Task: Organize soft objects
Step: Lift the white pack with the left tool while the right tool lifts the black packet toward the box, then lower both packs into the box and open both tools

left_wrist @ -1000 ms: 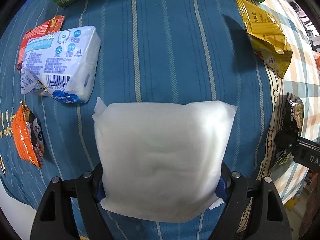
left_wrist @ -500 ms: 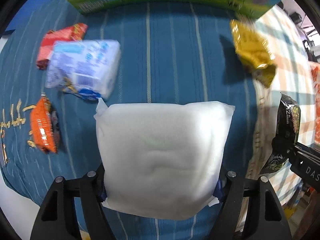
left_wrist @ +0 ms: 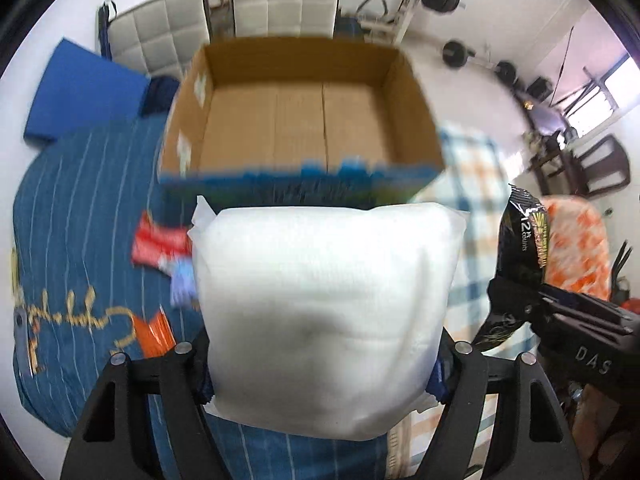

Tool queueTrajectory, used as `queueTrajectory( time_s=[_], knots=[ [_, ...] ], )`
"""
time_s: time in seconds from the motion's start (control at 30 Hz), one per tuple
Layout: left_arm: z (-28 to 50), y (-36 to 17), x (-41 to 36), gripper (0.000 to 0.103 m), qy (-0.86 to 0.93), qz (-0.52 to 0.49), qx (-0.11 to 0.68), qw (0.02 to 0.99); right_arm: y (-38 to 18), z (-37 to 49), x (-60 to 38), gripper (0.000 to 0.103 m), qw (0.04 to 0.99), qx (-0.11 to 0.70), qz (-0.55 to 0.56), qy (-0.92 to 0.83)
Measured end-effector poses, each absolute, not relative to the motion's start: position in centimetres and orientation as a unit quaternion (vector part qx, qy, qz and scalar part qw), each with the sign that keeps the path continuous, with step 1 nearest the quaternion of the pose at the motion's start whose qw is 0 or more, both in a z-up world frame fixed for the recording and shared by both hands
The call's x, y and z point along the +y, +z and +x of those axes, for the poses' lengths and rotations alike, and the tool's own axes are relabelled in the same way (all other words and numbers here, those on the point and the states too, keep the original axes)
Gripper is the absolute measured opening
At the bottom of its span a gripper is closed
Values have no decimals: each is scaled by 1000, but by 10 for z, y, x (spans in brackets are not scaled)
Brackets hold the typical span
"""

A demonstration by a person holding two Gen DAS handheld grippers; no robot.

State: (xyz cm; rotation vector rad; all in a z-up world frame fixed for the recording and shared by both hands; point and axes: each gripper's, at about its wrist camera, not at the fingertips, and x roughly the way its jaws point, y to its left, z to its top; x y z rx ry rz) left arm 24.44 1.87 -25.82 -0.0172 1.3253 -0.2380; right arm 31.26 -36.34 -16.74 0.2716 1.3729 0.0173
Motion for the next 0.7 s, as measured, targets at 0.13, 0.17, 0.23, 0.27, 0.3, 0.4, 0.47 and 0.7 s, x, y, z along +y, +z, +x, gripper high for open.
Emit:
queueTrajectory(
  time_s=[0.13,0.17,0.23,0.27,0.3,0.4,0.47,0.7],
  knots=[
    [288,-224,13,74,-121,-8,592,796,-135,356,-358,47,788,604,119,16],
    [297,-218,10,74,-121,-7,589,799,-129,365,-356,47,792,599,114,15],
    [323,-216,8,74,-127,-1,585,801,-128,386,-355,47,800,591,103,13],
    [335,-219,8,74,-126,-4,588,799,-128,397,-353,47,803,588,98,13],
    [347,-225,11,74,-127,-5,593,795,-123,406,-353,47,804,586,95,8],
    [383,-246,16,74,-128,-22,609,783,-144,442,-349,47,796,598,97,5],
    [405,-259,10,74,-130,-34,622,771,-166,466,-344,47,788,609,92,9],
    [485,-316,-1,74,-135,-75,683,714,-245,550,-324,47,762,645,68,8]
  ],
)
